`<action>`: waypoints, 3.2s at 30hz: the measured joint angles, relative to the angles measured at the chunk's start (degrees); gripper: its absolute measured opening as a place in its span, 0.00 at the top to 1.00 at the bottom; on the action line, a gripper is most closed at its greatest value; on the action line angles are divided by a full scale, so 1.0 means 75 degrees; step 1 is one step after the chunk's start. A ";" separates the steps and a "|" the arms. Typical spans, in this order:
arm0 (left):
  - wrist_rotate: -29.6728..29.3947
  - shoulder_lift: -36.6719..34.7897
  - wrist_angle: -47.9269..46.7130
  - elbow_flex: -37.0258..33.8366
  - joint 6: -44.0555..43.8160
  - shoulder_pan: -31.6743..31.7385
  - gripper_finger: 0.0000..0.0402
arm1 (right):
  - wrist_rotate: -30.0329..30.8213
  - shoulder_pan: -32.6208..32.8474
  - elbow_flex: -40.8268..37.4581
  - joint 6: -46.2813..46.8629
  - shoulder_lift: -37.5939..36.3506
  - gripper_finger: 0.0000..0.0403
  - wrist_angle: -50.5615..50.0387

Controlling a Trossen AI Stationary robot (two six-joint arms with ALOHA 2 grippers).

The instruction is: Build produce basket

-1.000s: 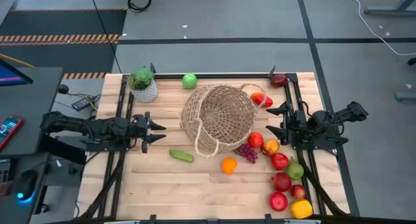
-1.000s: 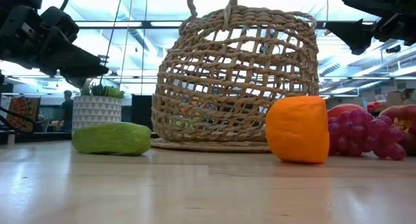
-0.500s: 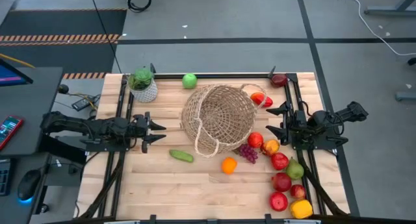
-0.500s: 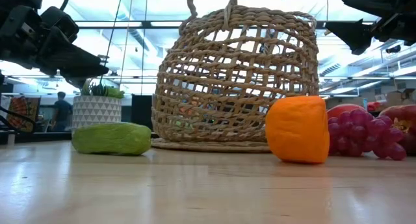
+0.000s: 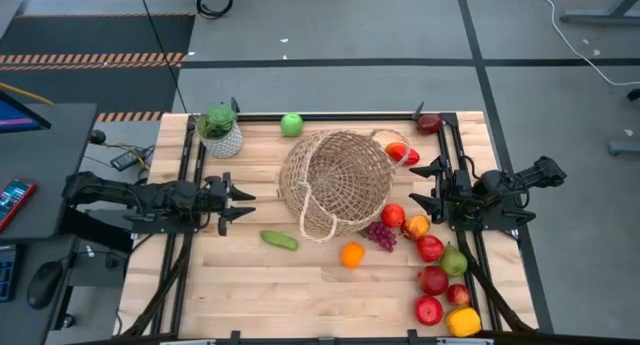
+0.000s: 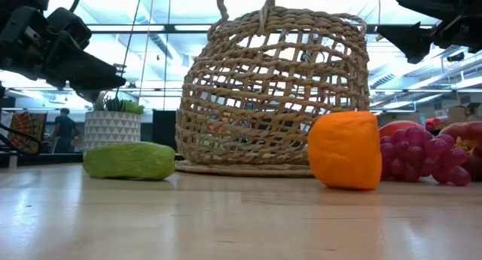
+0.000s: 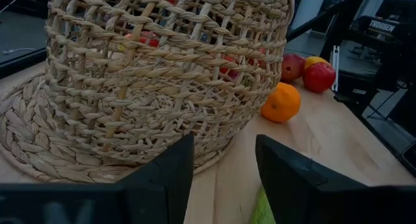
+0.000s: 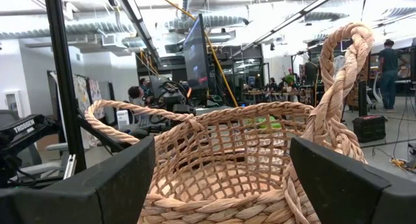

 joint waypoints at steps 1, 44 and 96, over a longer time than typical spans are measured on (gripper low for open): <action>-0.0020 0.0001 0.0081 -0.0004 -0.0240 -0.0001 0.57 | 0.0000 0.0000 0.0000 -0.0002 0.0000 0.11 0.0002; 0.1467 0.7546 -0.2924 0.4501 -0.0603 -0.0351 0.21 | 0.0000 -0.0003 -0.0003 -0.0002 0.0000 0.11 -0.0001; 0.1033 0.7366 -0.7112 0.6052 -0.1705 -0.1979 0.63 | 0.0000 0.0000 -0.0002 0.0000 -0.0003 0.11 0.0002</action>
